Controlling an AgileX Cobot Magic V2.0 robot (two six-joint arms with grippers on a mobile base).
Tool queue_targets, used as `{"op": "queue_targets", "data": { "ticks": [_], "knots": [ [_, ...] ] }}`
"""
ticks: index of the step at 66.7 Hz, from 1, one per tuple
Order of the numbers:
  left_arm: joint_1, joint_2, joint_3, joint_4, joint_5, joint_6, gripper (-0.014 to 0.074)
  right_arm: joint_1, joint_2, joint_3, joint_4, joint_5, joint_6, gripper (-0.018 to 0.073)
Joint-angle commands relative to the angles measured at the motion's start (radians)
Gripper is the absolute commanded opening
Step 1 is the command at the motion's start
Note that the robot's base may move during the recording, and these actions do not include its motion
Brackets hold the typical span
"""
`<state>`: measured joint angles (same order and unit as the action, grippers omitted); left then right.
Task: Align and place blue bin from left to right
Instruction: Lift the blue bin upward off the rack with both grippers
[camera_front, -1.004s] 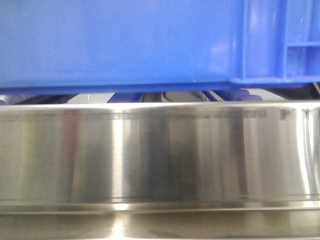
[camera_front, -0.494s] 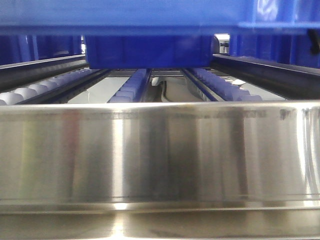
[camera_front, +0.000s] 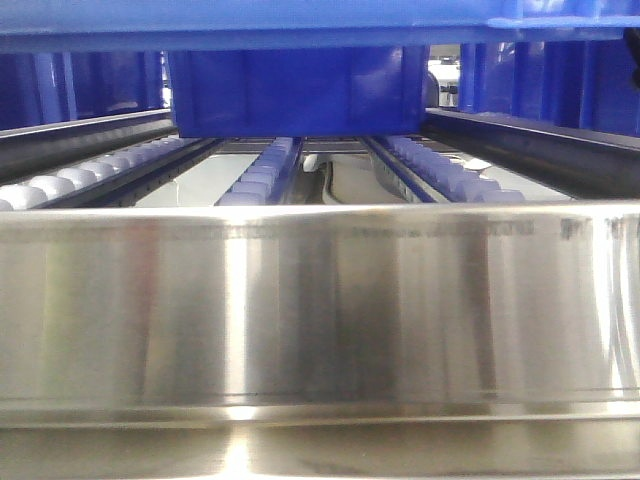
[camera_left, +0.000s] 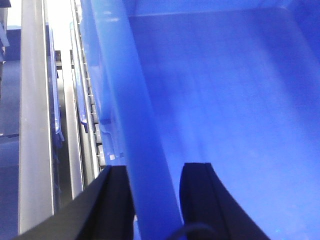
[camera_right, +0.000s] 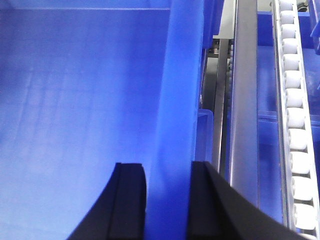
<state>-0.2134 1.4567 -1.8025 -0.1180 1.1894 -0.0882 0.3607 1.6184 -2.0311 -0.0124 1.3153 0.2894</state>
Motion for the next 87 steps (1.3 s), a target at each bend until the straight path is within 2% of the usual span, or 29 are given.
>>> {"op": "queue_targets", "data": {
  "ticks": [1, 87],
  "knots": [
    [-0.019, -0.025, -0.018, -0.137, -0.083, 0.028, -0.0111, 0.009, -0.018, -0.017, 0.078, -0.131, -0.010, -0.0060],
    [-0.019, -0.025, -0.018, -0.137, -0.083, 0.028, -0.0111, 0.009, -0.018, -0.017, 0.078, -0.145, -0.010, -0.0060]
  ]
}}
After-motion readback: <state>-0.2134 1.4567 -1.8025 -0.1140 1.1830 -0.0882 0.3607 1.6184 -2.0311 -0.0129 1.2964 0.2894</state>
